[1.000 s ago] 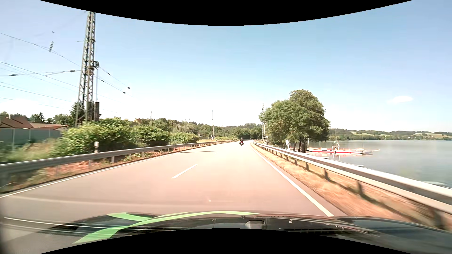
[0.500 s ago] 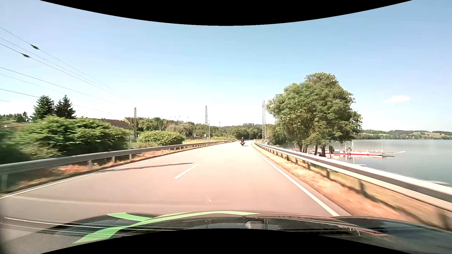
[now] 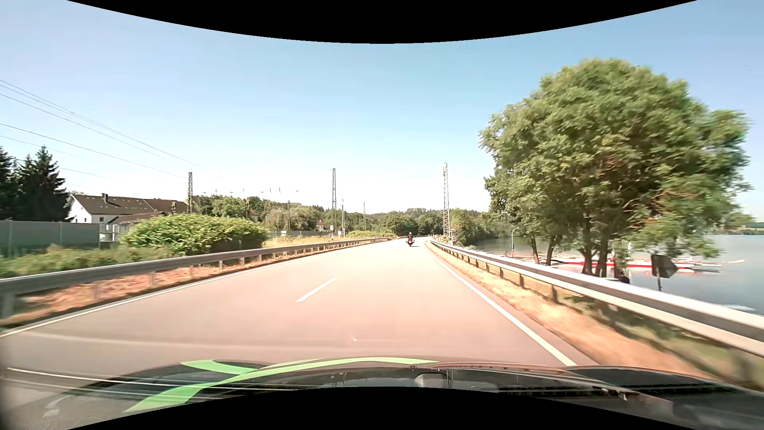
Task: Follow the waypoints while adhering to traffic rules and regulations
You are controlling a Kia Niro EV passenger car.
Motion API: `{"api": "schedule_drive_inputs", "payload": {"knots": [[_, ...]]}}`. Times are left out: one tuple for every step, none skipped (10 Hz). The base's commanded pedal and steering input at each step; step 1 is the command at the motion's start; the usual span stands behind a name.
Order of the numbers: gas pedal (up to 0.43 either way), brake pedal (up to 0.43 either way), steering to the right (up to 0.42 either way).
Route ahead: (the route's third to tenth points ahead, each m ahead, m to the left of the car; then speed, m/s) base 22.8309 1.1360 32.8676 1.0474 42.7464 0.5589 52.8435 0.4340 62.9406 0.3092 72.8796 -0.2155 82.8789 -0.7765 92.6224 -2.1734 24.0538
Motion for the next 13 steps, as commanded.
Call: {"api": "schedule_drive_inputs", "payload": {"knots": [[0.248,0.000,0.004],[0.248,0.000,0.004],[0.240,0.000,0.004],[0.240,0.000,0.004],[0.240,0.000,0.004],[0.240,0.000,0.004],[0.240,0.000,0.004],[0.240,0.000,0.004],[0.248,0.000,0.004],[0.260,0.000,0.004],[0.280,0.000,0.004],[0.280,0.000,0.004],[0.280,0.000,0.004]]}}
